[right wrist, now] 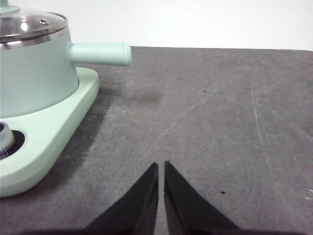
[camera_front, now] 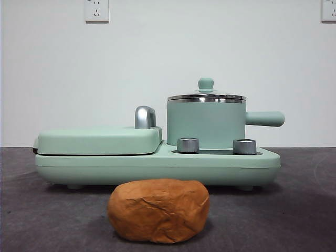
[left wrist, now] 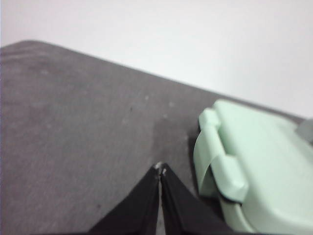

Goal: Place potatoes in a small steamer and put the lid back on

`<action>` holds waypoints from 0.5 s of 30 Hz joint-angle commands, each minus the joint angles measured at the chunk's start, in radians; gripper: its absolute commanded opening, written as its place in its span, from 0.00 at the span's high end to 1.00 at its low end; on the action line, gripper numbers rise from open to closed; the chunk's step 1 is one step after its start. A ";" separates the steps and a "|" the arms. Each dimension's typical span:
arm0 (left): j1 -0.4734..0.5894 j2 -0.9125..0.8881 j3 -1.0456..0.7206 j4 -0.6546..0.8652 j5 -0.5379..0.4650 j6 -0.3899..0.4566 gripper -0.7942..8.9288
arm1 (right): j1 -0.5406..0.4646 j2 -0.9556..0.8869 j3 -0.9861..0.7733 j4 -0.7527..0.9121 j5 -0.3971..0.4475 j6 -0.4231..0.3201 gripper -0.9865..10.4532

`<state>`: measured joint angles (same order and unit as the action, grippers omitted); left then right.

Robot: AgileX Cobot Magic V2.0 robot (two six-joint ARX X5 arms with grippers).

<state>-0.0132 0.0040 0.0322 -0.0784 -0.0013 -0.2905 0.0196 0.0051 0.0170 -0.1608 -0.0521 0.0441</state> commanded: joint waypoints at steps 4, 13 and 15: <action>-0.001 0.000 -0.018 0.080 0.040 -0.121 0.91 | 0.003 -0.002 -0.005 0.160 -0.002 0.179 0.90; -0.001 0.009 0.089 0.159 0.111 -0.172 0.91 | 0.003 0.018 0.115 0.209 -0.056 0.312 0.90; -0.001 0.027 0.141 0.130 0.119 -0.150 0.91 | 0.002 0.050 0.178 0.158 -0.074 0.294 0.90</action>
<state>-0.0135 0.0254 0.1394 0.0444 0.1108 -0.4557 0.0196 0.0456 0.1707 -0.0021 -0.1207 0.3302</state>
